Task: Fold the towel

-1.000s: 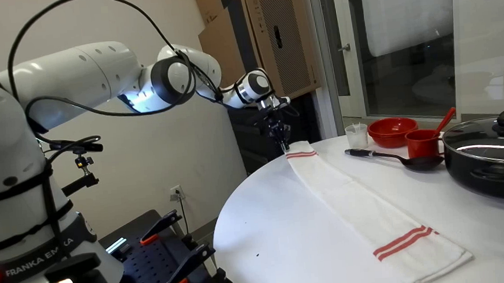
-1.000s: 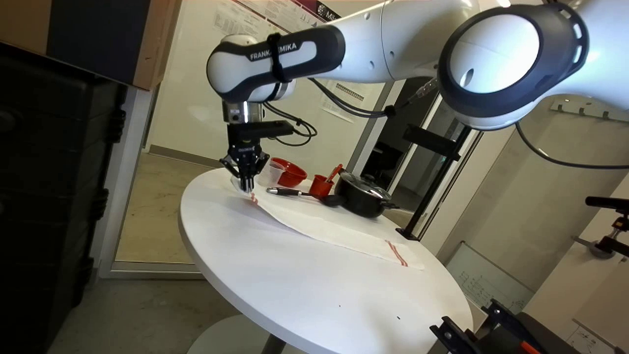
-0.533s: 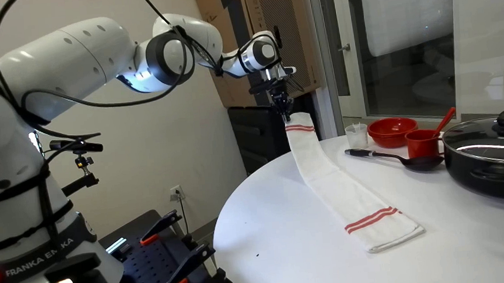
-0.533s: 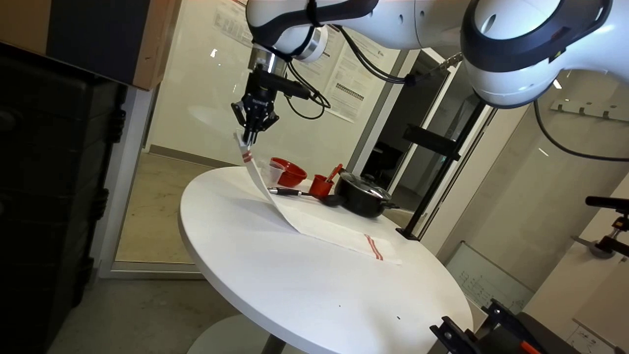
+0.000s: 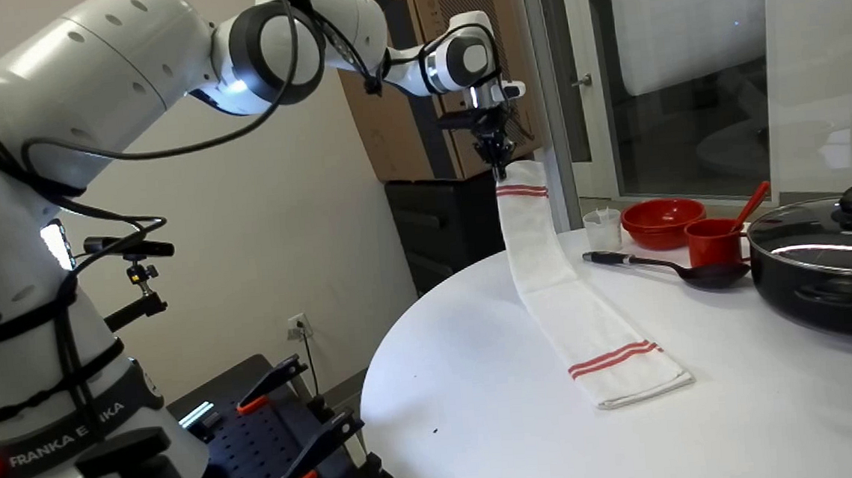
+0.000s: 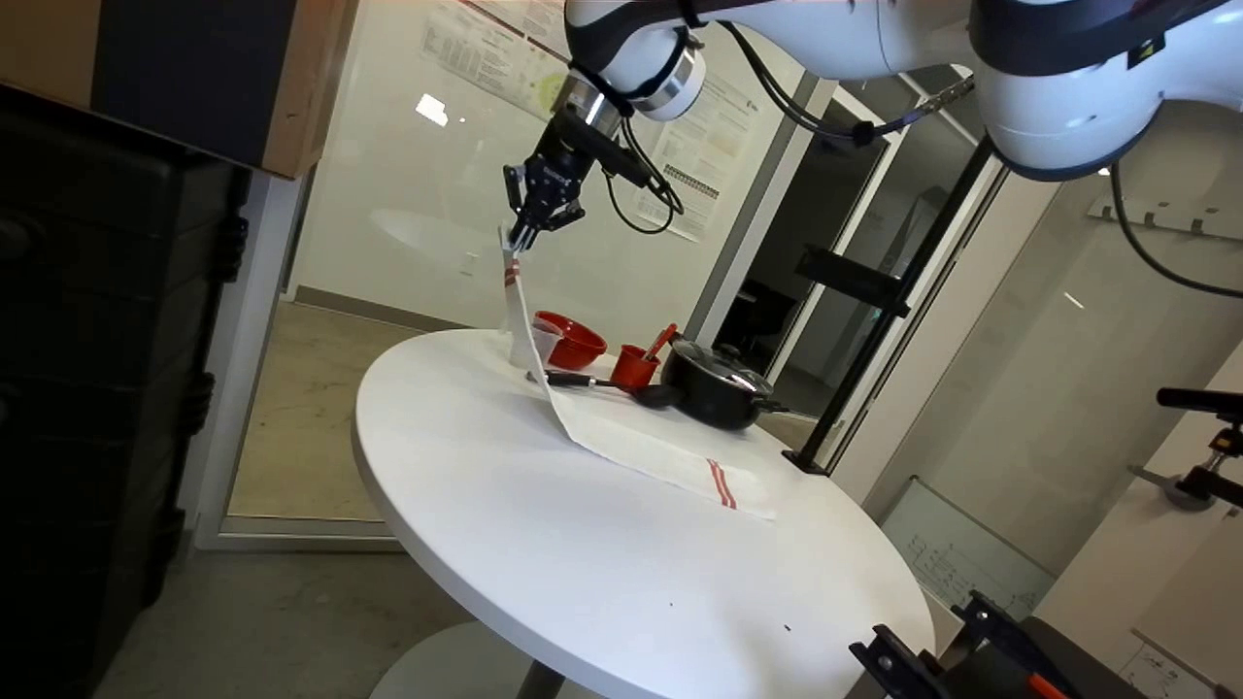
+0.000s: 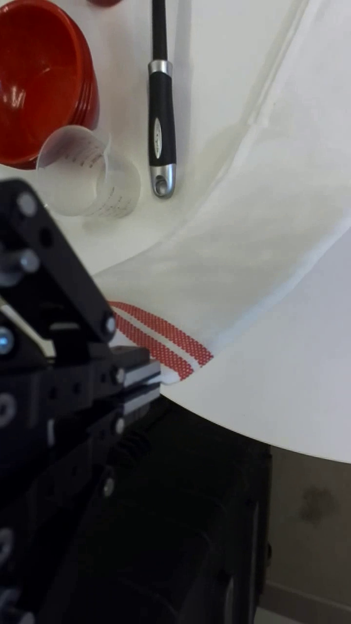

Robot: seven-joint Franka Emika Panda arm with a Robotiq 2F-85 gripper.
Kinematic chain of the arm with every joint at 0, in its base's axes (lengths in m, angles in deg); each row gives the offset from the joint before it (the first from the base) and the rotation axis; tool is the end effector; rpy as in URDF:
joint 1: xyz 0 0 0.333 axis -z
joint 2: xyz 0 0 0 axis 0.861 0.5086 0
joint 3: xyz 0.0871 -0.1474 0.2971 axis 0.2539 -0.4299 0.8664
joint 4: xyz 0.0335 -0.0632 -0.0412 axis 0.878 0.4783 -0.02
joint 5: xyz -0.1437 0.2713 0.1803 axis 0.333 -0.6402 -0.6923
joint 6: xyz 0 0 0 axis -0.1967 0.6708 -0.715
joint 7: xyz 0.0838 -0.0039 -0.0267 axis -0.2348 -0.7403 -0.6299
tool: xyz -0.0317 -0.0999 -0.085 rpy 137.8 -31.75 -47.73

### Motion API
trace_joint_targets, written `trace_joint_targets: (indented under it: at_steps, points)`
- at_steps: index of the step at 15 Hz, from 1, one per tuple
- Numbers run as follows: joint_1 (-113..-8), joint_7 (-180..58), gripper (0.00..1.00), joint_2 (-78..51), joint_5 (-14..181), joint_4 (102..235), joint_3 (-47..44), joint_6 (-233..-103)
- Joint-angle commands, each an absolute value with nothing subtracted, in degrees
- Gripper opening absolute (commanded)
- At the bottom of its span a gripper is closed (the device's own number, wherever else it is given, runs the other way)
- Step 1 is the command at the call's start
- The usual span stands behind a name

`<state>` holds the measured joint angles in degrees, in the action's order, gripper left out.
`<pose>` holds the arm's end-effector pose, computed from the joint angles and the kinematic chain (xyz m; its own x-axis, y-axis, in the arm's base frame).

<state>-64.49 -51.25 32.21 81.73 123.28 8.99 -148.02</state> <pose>0.7865 0.1194 0.2589 0.9919 -0.1086 0.0657 -0.1013 -0.9893 -0.1050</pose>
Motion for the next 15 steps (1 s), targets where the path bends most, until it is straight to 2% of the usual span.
trace_joint_targets:
  at_steps: [1,6,15]
  points:
    - [-61.15,-50.50,0.01,25.39,78.19,137.08,10.88,-153.39]
    - [-58.96,-48.77,0.01,21.35,69.84,149.41,9.09,-162.46]
    - [-53.12,-50.73,0.01,13.27,51.78,173.30,11.41,-189.20]
